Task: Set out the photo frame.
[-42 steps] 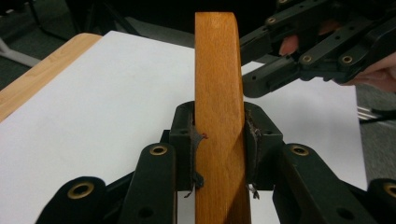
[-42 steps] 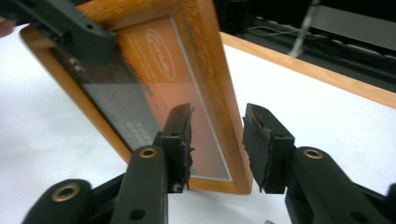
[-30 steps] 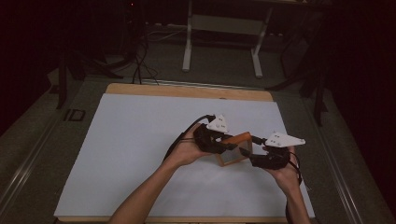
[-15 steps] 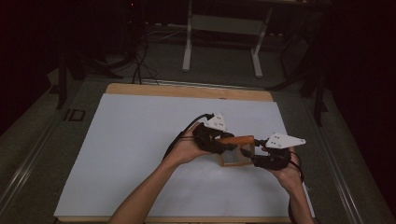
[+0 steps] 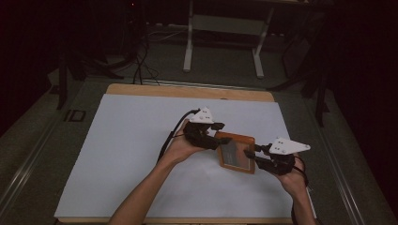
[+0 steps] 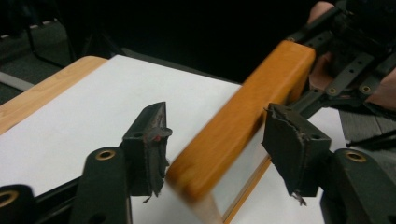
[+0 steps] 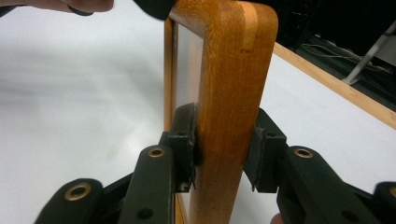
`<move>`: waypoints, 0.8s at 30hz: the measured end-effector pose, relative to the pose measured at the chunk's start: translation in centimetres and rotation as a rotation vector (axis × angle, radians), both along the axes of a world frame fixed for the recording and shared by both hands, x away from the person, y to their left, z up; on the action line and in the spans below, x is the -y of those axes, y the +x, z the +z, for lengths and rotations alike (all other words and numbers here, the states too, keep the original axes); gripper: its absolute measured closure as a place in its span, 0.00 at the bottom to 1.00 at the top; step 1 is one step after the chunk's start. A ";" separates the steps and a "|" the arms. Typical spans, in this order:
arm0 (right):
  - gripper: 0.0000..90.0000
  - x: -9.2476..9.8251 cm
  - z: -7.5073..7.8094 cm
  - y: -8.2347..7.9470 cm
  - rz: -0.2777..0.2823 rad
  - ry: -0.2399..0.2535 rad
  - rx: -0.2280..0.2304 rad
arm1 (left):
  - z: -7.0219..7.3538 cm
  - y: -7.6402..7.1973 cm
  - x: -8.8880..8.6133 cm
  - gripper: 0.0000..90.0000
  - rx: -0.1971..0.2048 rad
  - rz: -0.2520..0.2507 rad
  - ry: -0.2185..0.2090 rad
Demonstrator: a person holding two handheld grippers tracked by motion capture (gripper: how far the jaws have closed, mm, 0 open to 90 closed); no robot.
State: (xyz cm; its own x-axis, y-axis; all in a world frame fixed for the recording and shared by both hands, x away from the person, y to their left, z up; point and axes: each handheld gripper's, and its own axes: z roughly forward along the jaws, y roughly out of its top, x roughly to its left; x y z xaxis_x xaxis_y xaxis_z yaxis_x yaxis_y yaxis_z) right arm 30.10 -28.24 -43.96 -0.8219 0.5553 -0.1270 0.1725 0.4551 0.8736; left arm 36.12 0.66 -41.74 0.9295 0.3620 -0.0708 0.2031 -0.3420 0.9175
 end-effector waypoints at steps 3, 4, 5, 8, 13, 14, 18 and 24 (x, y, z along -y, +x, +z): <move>0.74 0.1 -0.1 0.0 0.001 0.005 -0.003 | -0.5 0.1 -0.7 0.43 -0.012 0.009 -0.005; 0.74 0.1 -0.1 0.0 -0.001 0.009 -0.006 | -0.7 0.2 -0.9 0.43 -0.021 0.010 -0.010; 0.74 0.2 -0.1 0.0 -0.004 0.015 -0.009 | -1.1 0.2 -1.0 0.42 -0.031 0.009 -0.012; 0.74 0.3 -0.2 0.0 -0.002 0.020 -0.009 | -2.4 0.4 -1.0 0.40 -0.069 0.003 -0.009; 0.75 0.4 -0.2 0.0 0.004 0.013 -0.009 | -4.6 0.7 0.0 0.38 -0.126 -0.030 0.015; 0.75 0.4 -0.2 0.0 0.004 0.013 -0.009 | -4.9 0.7 0.4 0.38 -0.131 -0.034 0.027; 0.75 0.4 -0.2 0.0 0.003 0.018 -0.010 | -5.7 0.7 1.7 0.32 -0.130 -0.038 0.050; 0.75 0.5 -0.3 -0.1 -0.001 0.018 -0.013 | -6.2 0.8 3.0 0.29 -0.139 -0.032 0.054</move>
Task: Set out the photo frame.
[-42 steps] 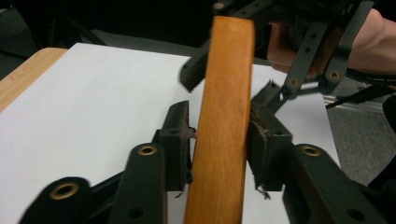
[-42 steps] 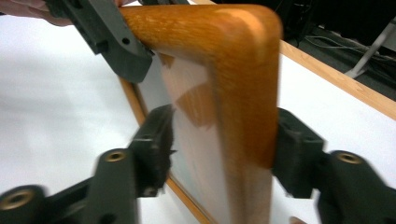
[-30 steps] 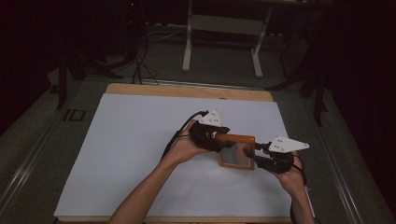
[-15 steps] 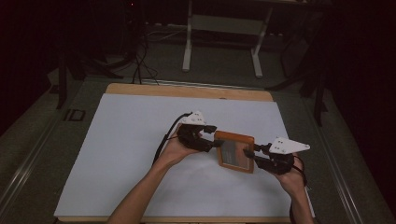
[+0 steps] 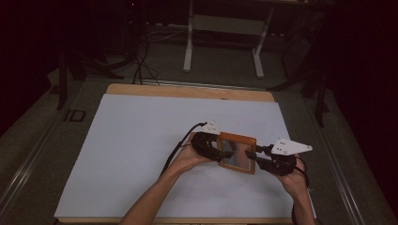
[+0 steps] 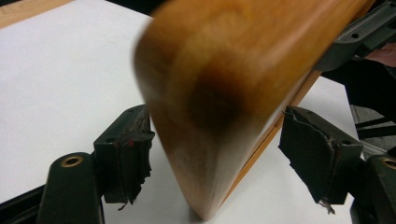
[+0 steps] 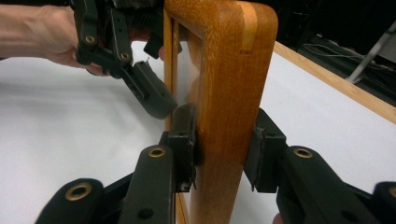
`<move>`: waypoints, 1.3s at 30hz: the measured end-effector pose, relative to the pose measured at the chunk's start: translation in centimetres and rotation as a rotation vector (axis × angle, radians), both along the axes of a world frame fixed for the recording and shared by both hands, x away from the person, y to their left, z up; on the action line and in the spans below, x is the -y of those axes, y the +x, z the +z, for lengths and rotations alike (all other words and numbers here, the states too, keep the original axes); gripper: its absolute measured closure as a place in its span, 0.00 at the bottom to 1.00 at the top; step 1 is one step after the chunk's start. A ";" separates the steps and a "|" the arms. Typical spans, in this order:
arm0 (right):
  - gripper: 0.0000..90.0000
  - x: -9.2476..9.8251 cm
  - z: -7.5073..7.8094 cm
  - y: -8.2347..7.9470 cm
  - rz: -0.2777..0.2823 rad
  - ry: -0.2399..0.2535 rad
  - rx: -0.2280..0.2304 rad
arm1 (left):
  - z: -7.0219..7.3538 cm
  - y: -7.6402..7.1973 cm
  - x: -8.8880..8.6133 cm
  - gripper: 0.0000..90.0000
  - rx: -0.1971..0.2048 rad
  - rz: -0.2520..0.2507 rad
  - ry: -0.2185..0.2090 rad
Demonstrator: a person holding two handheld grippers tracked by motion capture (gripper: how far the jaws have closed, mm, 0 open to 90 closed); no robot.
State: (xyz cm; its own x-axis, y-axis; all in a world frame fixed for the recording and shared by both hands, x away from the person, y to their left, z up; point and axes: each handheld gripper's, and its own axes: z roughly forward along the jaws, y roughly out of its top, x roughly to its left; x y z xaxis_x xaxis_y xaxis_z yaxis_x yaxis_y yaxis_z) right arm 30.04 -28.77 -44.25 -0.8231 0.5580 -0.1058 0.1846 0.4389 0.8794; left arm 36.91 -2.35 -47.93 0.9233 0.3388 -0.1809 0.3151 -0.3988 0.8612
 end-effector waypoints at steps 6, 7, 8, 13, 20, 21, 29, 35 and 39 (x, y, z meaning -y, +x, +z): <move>0.73 0.1 -0.1 0.1 -0.035 -0.002 -0.007 | -0.1 -0.5 0.2 0.47 0.017 0.017 0.000; 0.73 0.1 -0.1 0.1 -0.035 -0.002 -0.007 | 0.0 -0.5 0.2 0.47 0.015 0.016 -0.003; 0.72 0.2 -0.1 0.1 -0.042 -0.007 -0.007 | 0.0 -0.6 0.1 0.49 0.012 0.018 -0.005; 0.67 0.5 -0.3 0.4 -0.072 -0.007 -0.028 | 0.2 -0.9 0.1 0.57 0.028 0.016 0.004; 0.66 0.2 -0.5 0.8 -0.075 0.015 -0.059 | 0.5 -1.0 -0.5 0.60 0.030 0.028 0.015; 0.66 0.2 -0.5 0.8 -0.075 0.015 -0.059 | 0.5 -1.0 -0.7 0.60 0.030 0.031 0.013; 0.65 -1.6 -0.4 1.2 -0.056 0.051 -0.084 | 0.9 -1.7 -3.1 0.59 0.010 0.077 -0.015; 0.65 -3.2 -0.5 1.6 -0.037 0.080 -0.106 | 1.0 -2.1 -4.8 0.59 -0.009 0.118 -0.016; 0.65 -4.1 -0.8 2.0 -0.024 0.107 -0.129 | 1.2 -2.5 -5.8 0.59 -0.021 0.153 -0.027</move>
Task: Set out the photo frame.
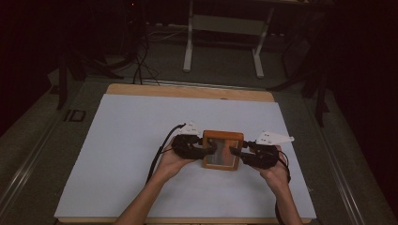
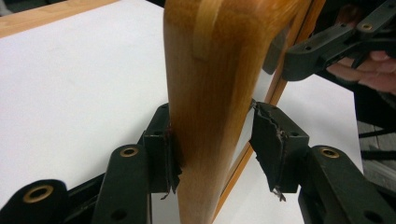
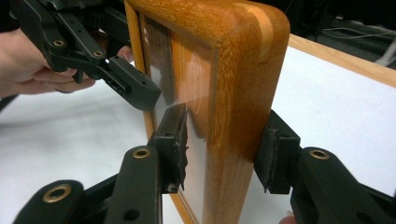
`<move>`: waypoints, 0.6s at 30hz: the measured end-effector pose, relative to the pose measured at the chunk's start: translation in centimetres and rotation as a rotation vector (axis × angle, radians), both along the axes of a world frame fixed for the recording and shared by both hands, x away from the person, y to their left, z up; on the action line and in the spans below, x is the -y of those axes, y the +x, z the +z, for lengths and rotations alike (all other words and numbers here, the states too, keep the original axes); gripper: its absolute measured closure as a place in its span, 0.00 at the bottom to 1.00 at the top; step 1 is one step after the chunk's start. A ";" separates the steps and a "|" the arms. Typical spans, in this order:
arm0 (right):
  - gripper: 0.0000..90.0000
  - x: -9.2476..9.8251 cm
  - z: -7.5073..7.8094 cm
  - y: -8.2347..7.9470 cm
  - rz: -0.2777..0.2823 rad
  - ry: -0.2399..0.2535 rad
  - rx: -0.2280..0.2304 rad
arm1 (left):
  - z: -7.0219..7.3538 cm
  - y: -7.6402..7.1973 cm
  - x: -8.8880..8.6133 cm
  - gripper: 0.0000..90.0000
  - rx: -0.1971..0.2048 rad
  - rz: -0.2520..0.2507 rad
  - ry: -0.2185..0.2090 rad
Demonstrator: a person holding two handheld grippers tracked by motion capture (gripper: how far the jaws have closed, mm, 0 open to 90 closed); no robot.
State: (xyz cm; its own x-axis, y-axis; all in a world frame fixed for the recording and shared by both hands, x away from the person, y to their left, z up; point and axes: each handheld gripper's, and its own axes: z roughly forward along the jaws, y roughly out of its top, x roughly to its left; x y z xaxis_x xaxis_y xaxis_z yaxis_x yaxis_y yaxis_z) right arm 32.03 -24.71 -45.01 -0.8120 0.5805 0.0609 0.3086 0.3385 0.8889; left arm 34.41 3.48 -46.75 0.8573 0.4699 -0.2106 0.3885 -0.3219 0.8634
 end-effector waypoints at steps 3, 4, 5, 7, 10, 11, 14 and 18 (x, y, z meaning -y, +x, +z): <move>0.64 -0.6 -0.2 0.2 0.013 0.031 -0.014 | 0.2 -0.4 -0.9 0.59 -0.005 0.025 -0.015; 0.64 -0.8 -0.2 0.3 0.018 0.039 -0.019 | 0.3 -0.6 -1.2 0.59 -0.005 0.031 -0.014; 0.64 -1.0 -0.3 0.4 0.025 0.046 -0.022 | 0.4 -0.9 -1.5 0.59 -0.005 0.046 -0.010; 0.63 -1.9 -0.4 0.5 0.042 0.051 -0.028 | 0.5 -1.3 -2.3 0.60 0.000 0.063 0.005; 0.63 -2.5 -0.5 0.6 0.054 0.057 -0.036 | 0.5 -1.6 -2.9 0.60 -0.003 0.076 0.005; 0.63 -2.8 -0.5 0.6 0.058 0.062 -0.040 | 0.5 -1.7 -3.2 0.59 -0.002 0.081 0.005; 0.63 -3.7 -0.6 0.8 0.065 0.072 -0.053 | 0.4 -1.9 -4.2 0.59 -0.010 0.099 -0.008; 0.63 -4.7 -0.8 1.0 0.076 0.084 -0.072 | 0.2 -2.1 -5.4 0.59 -0.019 0.118 -0.046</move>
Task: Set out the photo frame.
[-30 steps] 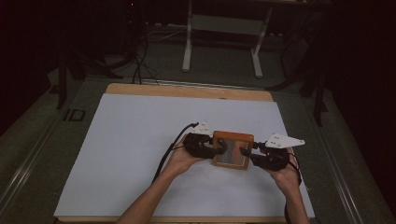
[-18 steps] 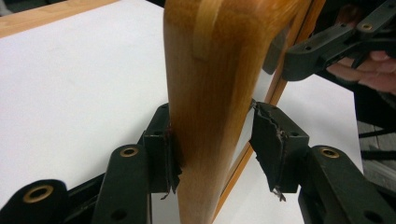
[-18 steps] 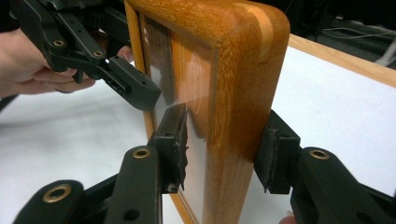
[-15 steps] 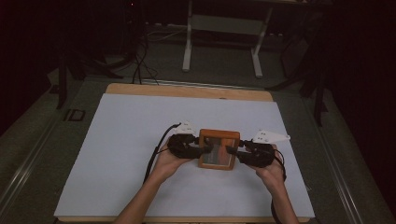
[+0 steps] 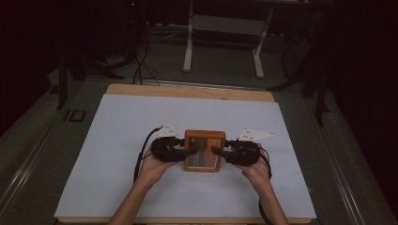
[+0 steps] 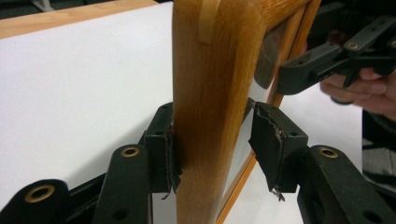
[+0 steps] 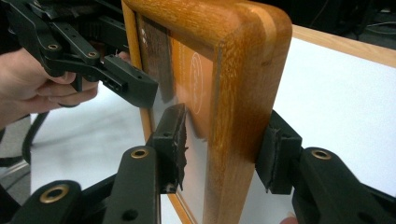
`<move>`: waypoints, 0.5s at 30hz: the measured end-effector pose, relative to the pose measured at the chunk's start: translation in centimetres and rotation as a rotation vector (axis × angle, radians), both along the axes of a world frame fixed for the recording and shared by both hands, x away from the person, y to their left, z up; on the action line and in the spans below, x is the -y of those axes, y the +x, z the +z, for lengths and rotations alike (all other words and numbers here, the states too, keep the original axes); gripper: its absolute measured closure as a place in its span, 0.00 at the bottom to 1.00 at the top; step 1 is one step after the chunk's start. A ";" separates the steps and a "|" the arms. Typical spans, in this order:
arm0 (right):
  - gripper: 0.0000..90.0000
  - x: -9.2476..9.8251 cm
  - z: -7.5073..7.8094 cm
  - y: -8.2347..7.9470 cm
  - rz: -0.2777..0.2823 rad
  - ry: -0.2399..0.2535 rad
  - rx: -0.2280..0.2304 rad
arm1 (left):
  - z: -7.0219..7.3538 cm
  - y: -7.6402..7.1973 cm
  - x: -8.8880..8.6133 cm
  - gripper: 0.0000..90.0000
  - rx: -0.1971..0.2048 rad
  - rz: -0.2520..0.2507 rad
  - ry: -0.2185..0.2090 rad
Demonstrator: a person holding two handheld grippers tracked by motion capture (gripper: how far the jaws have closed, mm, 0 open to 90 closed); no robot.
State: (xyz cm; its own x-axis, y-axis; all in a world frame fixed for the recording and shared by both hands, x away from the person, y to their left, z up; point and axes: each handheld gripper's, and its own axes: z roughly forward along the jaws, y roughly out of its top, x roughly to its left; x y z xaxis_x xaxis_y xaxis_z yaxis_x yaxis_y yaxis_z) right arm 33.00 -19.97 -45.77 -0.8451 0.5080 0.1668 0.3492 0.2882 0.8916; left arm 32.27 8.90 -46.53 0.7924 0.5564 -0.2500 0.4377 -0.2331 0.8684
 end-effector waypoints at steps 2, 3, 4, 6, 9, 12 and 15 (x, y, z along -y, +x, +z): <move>0.63 -0.5 -0.1 0.0 0.002 0.006 -0.005 | 0.0 0.0 -0.5 0.59 -0.007 0.003 -0.003; 0.63 -0.7 -0.1 0.1 0.004 0.007 -0.008 | 0.0 0.0 -0.7 0.59 -0.007 0.008 -0.004; 0.63 -0.9 -0.2 0.1 0.004 0.009 -0.011 | -0.1 0.0 -0.9 0.59 -0.007 0.010 -0.004; 0.63 -1.2 -0.3 0.2 0.004 0.014 -0.021 | -0.2 0.0 -1.2 0.59 -0.013 0.013 -0.008; 0.63 -1.7 -0.6 0.3 0.003 0.015 -0.038 | -0.6 0.0 -1.7 0.59 -0.024 0.018 -0.011; 0.63 -2.1 -0.9 0.4 0.003 0.008 -0.043 | -1.0 0.0 -1.9 0.59 -0.025 0.021 -0.007; 0.63 -2.3 -1.2 0.5 0.004 0.006 -0.051 | -1.2 0.2 -1.9 0.59 -0.034 0.021 0.004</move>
